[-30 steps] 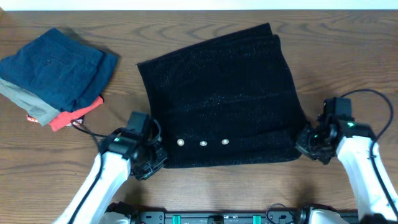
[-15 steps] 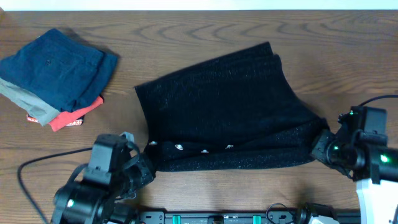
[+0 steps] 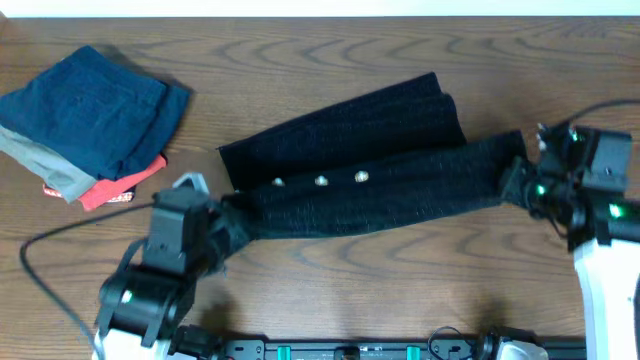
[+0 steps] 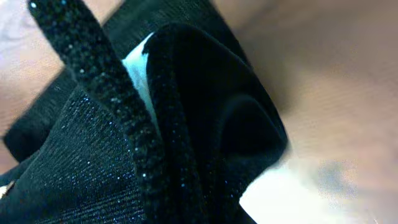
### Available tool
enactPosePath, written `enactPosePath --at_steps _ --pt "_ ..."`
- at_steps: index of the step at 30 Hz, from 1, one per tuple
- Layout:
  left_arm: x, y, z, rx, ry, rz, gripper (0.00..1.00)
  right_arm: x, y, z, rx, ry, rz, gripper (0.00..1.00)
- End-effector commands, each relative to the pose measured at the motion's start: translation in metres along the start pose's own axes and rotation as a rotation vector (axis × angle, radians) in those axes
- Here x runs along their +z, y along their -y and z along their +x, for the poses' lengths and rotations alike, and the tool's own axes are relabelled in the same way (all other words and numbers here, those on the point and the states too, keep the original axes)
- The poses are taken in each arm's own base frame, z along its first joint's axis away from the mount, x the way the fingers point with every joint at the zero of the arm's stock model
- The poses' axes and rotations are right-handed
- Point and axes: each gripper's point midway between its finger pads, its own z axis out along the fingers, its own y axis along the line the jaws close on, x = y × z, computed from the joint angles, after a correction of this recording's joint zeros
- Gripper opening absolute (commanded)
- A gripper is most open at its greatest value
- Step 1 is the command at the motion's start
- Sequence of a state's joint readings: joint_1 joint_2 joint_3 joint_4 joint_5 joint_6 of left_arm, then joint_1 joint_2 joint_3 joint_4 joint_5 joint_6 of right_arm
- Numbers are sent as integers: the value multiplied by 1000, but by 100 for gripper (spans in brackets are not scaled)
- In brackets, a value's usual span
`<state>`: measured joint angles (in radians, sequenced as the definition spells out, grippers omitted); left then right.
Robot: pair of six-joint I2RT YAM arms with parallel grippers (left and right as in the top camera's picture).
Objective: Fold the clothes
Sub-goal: 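Lift the near edge with both grippers and fold it away over the skirt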
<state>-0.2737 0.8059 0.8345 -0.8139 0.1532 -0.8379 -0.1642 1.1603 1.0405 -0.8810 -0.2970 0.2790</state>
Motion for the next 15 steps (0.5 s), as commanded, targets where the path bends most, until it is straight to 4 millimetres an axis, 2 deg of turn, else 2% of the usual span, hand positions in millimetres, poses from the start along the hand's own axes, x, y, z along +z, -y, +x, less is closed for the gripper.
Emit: enactPosePath --at_steps 1,7,12,15 --pt "11 -25 -43 -25 187 -196 6 16 12 -28 -39 51 68 8" --pt "53 -31 -68 -84 222 -275 6 59 0 -51 -88 79 32 8" --pt "81 -40 -93 -141 256 -297 6 79 -16 -70 -133 140 -8 7" --pt "91 -46 -102 -162 269 -308 6 88 -25 -76 -150 163 -28 7"
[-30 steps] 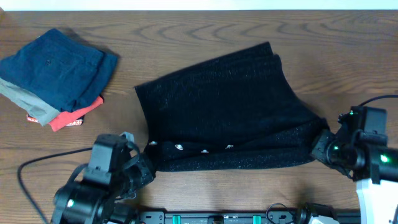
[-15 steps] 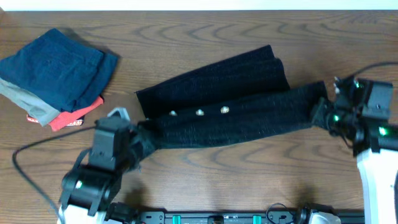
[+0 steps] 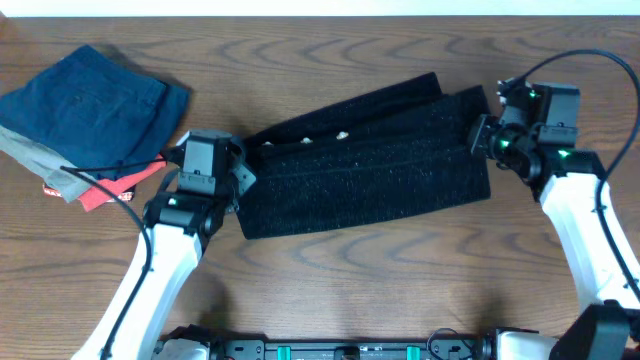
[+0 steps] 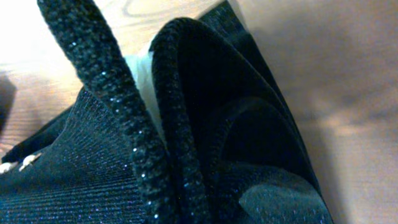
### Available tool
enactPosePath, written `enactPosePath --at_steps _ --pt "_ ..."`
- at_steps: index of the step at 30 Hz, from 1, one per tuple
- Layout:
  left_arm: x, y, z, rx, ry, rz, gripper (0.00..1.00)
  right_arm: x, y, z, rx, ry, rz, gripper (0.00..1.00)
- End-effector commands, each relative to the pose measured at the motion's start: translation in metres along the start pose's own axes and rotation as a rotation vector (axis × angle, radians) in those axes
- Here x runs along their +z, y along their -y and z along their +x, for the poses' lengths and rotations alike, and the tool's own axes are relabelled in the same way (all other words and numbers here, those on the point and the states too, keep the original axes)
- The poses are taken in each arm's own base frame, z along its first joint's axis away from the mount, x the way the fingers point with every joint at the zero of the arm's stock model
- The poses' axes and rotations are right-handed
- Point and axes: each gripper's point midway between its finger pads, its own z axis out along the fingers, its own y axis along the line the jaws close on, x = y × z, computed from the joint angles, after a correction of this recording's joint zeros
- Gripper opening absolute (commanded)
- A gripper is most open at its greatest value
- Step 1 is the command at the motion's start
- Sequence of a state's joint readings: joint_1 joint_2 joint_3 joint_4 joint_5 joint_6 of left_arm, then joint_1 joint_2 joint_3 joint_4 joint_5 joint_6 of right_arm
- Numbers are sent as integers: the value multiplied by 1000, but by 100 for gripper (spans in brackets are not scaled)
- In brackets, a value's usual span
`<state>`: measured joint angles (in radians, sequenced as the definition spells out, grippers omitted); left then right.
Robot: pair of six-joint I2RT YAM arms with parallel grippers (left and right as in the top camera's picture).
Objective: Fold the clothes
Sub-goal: 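Lift the near edge with both grippers and fold it away over the skirt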
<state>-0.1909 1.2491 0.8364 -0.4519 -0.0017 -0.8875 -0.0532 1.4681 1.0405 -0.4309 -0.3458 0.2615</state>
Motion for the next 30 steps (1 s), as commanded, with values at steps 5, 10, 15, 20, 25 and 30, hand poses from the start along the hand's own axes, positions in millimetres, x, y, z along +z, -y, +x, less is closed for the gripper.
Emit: enactPosePath --at_steps 5,10,15,20,25,30 --pt "12 -25 -50 -78 176 -113 6 17 13 -24 -37 79 96 7" --pt "15 -20 -55 -81 192 -93 6 35 11 -20 -47 63 87 7" --pt "18 -21 -54 -80 188 -99 7 41 11 -26 -41 86 81 8" --pt "20 -21 -54 -80 185 -104 6 41 8 -32 -45 114 71 9" --pt "20 -21 -55 -81 194 -103 6 42 0 -34 -62 126 57 13" --pt "20 -21 -55 -79 192 -106 7 43 -3 -37 -69 139 57 12"
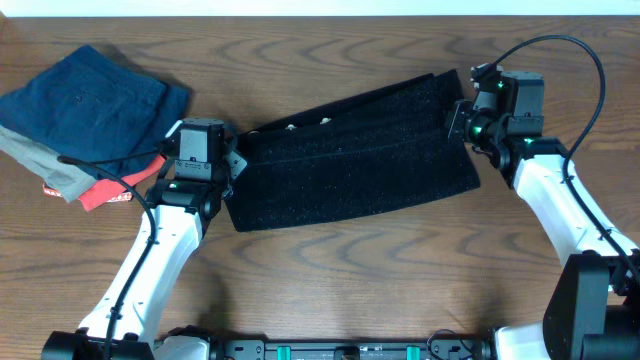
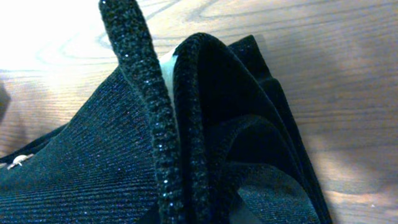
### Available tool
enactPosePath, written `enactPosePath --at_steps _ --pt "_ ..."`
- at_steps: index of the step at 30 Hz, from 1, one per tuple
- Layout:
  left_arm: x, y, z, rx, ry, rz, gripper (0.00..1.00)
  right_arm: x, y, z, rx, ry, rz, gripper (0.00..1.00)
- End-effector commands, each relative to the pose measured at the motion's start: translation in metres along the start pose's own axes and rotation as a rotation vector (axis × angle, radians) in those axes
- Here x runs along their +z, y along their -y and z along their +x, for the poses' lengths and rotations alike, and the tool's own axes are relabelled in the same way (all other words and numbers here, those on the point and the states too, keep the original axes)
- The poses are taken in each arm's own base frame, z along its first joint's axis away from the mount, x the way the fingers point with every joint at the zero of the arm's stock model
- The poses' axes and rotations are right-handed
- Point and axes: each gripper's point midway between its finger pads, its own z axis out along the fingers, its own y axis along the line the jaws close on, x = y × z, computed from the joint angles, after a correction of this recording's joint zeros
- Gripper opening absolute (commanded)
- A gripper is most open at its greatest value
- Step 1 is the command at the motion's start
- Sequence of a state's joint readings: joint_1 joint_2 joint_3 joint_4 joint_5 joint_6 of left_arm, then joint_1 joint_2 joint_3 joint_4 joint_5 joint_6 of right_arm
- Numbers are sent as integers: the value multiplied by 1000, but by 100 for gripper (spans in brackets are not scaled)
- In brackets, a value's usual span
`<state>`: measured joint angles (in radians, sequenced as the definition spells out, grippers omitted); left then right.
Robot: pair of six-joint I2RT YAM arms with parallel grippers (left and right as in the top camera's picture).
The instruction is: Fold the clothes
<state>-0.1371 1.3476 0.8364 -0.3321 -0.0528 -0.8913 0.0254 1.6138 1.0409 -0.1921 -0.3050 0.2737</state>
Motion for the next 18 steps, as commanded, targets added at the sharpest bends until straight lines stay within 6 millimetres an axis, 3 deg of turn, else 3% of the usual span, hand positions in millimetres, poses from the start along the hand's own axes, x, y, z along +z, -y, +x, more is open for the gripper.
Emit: enactPosePath --at_steps 1,6,11,13,15,16,17,18 --pt "-2 -13 -29 -30 115 -71 6 -6 15 -22 -1 71 91 12" --pt "-2 -12 -29 -31 117 -68 6 -7 19 -25 17 85 113 15" --pt "-3 -6 -38 -38 157 -45 9 -5 12 -39 0 146 90 18" --pt "-2 3 -50 -48 211 -14 17 -1 7 -48 -15 183 74 22" --pt "-1 10 -56 -53 240 13 49 4 6 -49 -15 191 66 27" --pt "1 12 -57 -54 242 19 63 5 7 -47 -6 184 67 36" --pt "3 11 -55 -52 233 14 71 7 8 -42 0 166 72 46" --pt "5 7 -50 -47 211 0 75 7 11 -37 5 145 80 47"
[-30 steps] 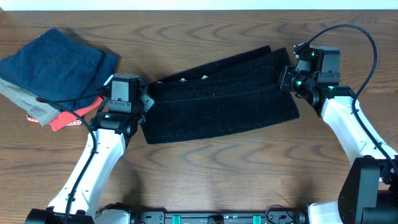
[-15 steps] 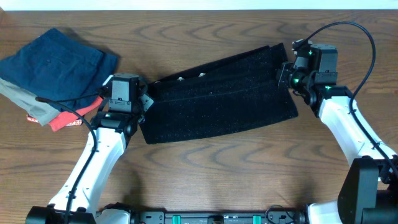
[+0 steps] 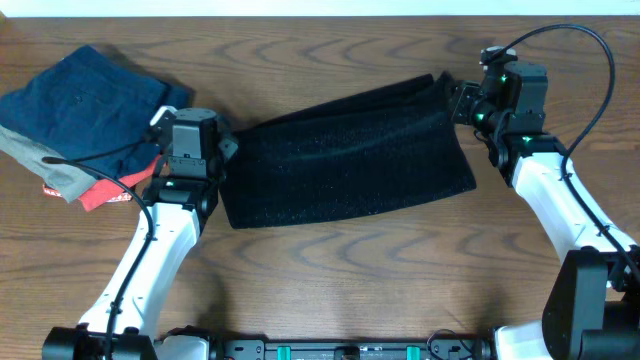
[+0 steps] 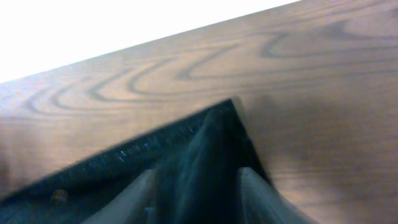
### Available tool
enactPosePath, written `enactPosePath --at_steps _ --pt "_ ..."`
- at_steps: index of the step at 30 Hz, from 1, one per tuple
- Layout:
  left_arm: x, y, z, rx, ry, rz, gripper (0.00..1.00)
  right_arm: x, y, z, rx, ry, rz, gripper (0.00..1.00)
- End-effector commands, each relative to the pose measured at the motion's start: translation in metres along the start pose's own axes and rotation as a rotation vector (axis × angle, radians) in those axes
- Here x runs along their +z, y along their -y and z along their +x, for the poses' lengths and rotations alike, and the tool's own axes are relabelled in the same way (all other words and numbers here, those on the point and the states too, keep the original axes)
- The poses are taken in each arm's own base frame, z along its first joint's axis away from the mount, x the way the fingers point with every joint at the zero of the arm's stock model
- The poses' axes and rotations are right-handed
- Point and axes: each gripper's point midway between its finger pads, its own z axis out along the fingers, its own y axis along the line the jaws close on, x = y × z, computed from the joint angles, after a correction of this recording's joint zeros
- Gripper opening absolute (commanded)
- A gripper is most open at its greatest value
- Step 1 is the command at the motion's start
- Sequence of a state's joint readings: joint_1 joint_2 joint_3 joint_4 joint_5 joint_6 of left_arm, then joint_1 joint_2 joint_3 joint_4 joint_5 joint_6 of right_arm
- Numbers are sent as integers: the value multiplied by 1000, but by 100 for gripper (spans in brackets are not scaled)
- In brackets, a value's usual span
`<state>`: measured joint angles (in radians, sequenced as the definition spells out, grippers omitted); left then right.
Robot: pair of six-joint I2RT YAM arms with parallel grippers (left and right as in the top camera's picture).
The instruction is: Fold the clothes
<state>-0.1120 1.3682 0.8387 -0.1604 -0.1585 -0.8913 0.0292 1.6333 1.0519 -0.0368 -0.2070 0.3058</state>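
A black knit garment (image 3: 350, 155) lies folded as a broad band across the middle of the table. My right gripper (image 3: 455, 102) is at its far right corner. In the right wrist view the fingers (image 4: 134, 199) stand apart, open, with the garment's corner (image 4: 205, 143) lying flat on the wood between them. My left gripper (image 3: 222, 150) sits at the garment's left edge. The overhead view does not show whether its jaws hold the cloth.
A stack of folded clothes (image 3: 85, 105), dark blue on top with grey and red beneath, lies at the far left beside the left arm. Bare wooden table (image 3: 350, 270) lies in front of the garment. The right arm's cable (image 3: 590, 60) loops over the back right.
The right gripper, then shut on the doubled black edge, now stands open with the corner flat on the table. Both grippers sit slightly farther back. The folded layer now covers the buttons.
Both grippers first held the garment's near edge at the front, buttons showing. Then they held that edge over the middle, and later near the far edge. Now the garment lies folded in half and the right jaws are apart.
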Motion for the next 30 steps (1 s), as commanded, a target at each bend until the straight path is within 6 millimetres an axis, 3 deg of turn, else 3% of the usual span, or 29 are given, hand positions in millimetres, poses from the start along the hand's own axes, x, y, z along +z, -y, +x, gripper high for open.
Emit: enactPosePath --at_steps 1,6,10,18,24,30 --pt "4 -14 1 10 -2 -73 80 5 9 10 7 -43 45 47" --pt "0 -50 27 53 -112 -221 83 -2 40 39 -6 -158 188 51" --pt "-6 -66 40 69 -178 -279 82 -10 58 58 -2 -233 287 54" --pt "-11 -81 53 98 -237 -335 87 -17 66 84 -29 -342 315 56" --pt "-3 -89 73 146 -320 -334 87 -3 75 115 -24 -445 322 55" --pt "9 -104 92 191 -399 -385 87 14 67 148 -14 -549 214 61"
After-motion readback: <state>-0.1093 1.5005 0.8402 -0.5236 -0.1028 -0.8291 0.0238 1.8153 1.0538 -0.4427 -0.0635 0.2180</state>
